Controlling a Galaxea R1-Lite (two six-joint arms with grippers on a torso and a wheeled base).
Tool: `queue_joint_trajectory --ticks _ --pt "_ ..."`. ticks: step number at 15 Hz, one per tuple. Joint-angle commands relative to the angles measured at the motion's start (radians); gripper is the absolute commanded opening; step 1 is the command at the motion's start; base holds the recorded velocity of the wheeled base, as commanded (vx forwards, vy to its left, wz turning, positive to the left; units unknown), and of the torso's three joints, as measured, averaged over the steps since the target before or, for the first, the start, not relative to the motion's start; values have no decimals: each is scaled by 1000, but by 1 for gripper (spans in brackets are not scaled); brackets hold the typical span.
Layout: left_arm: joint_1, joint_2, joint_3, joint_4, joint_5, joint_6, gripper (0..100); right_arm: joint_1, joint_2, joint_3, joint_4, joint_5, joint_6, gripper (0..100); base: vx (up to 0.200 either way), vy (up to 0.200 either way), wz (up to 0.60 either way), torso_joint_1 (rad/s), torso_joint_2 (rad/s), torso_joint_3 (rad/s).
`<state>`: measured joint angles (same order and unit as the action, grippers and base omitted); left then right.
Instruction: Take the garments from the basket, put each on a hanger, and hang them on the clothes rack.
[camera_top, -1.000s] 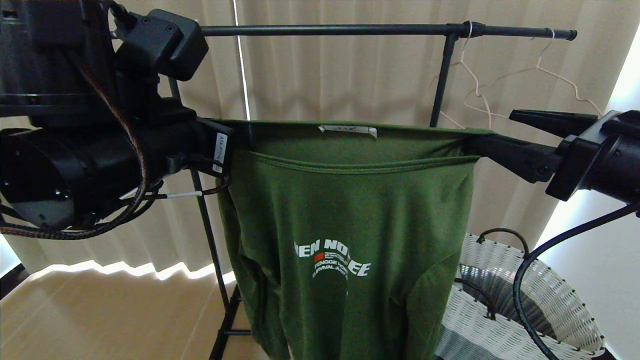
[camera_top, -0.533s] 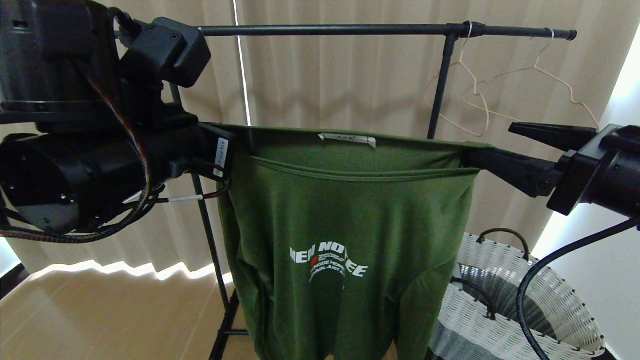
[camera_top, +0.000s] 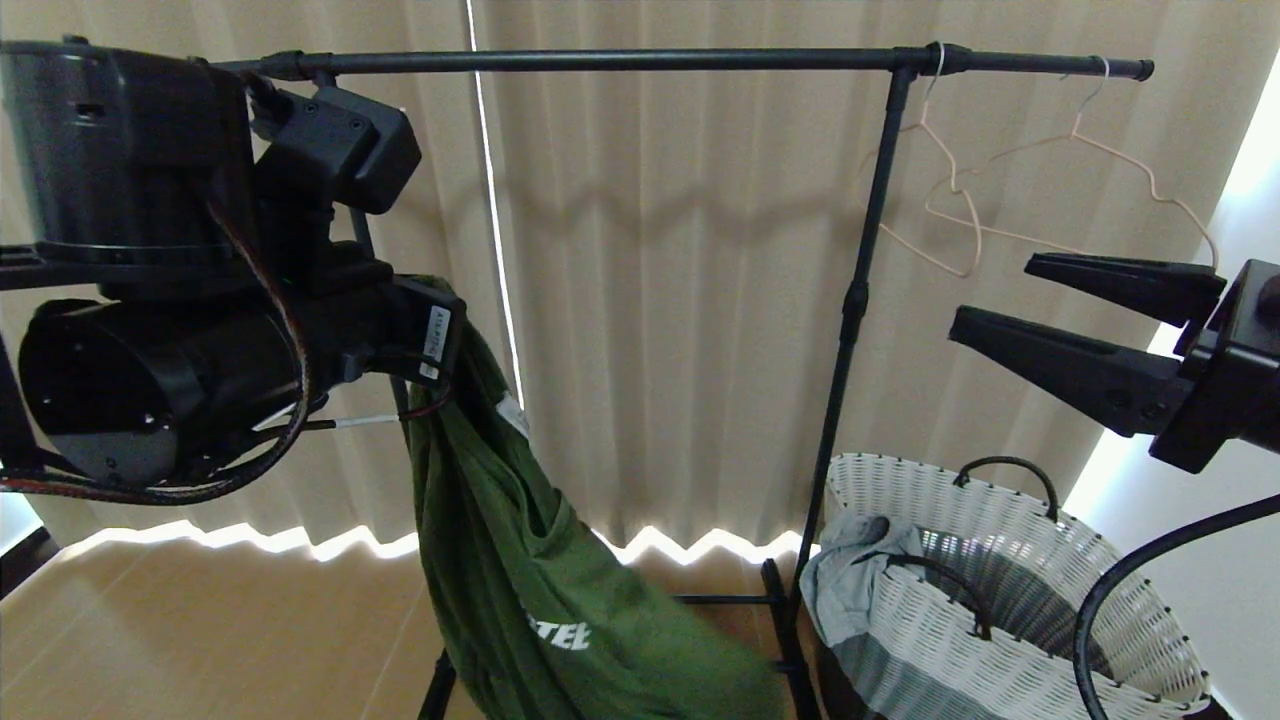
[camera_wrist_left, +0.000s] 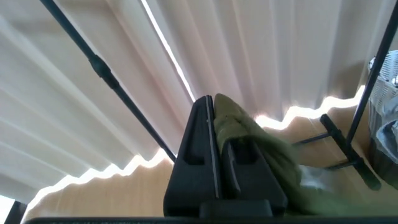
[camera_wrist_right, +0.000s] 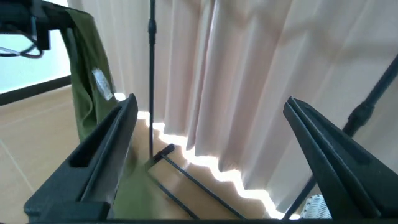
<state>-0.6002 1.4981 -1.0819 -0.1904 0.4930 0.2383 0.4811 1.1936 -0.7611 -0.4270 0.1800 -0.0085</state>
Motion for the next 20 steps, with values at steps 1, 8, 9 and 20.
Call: queue_joint_trajectory --ticks 1,8,9,20 --pt "0 5 2 -1 -1 -1 0 1 -17 8 -1 3 -1 100 0 0 0 0 0 0" --pt "120 -197 231 8 -60 39 0 -191 -35 138 40 -97 -159 100 0 0 0 0 0 0" --pt "151 -243 274 8 -129 50 0 -191 -37 161 34 -154 -157 100 0 0 0 0 0 0" --pt "329 -415 470 -139 -366 78 0 -268 -49 302 -237 -300 -202 100 0 0 0 0 0 0"
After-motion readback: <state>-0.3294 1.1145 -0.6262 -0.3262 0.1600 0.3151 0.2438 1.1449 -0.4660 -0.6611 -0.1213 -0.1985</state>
